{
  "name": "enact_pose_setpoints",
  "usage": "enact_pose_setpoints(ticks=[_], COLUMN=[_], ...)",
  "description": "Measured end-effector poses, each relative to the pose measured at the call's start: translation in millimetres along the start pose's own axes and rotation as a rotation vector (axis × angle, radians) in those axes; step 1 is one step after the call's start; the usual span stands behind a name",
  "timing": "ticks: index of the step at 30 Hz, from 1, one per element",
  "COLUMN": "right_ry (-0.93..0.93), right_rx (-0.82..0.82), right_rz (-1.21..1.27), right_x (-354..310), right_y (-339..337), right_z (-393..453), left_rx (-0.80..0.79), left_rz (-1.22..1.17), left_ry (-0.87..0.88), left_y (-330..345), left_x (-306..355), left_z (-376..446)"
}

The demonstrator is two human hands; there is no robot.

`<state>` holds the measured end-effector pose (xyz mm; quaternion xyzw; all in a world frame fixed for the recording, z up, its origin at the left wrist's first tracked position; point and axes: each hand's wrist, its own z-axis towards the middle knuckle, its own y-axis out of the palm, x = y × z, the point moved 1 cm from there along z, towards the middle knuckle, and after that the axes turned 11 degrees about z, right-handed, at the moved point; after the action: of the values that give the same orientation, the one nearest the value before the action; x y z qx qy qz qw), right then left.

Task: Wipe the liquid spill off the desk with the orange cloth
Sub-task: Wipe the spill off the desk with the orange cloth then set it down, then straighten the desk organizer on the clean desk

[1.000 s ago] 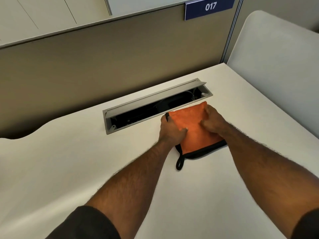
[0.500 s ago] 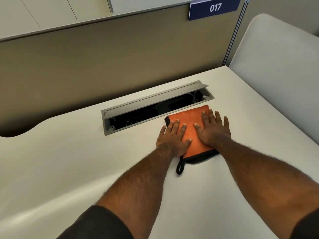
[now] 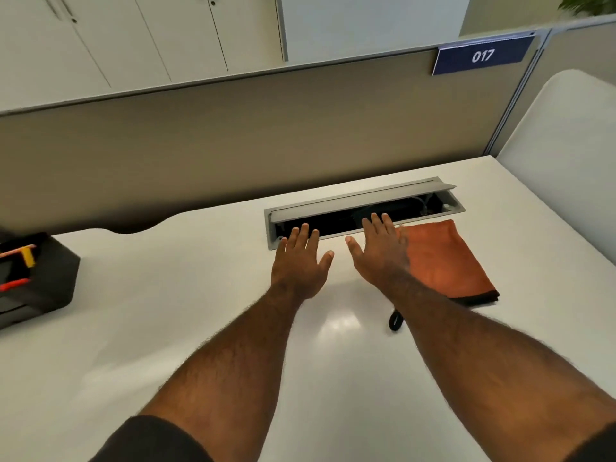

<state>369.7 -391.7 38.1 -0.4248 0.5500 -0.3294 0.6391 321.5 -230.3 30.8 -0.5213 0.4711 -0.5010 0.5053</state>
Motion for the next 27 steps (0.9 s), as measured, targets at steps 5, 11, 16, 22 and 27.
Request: enact_pose_setpoints(ticks=[5, 11, 16, 22, 27], right_ry=[-0.120, -0.255, -0.334, -0.421, -0.466], right_rx=[0.014, 0.016, -0.061, -0.158, -0.228], right_rz=[0.096, 0.178, 0.195, 0.202, 0.191], right_x=[-77, -164, -233, -305, -346], right_y=[18, 44, 74, 116, 153], right_z=[-10, -31, -49, -72, -87], left_rx=[0.070, 0.070, 0.090, 0.062, 0.013], left_rz=[0.006, 0.046, 0.072, 0.058, 0.030], left_ry=[-0.147, -0.337, -0.460, -0.606, -0.691], left_y=[-25, -35, -44, -34, -12], left_x=[-92, -206, -287, -365, -407], left_z=[-41, -108, -164, -218, -252])
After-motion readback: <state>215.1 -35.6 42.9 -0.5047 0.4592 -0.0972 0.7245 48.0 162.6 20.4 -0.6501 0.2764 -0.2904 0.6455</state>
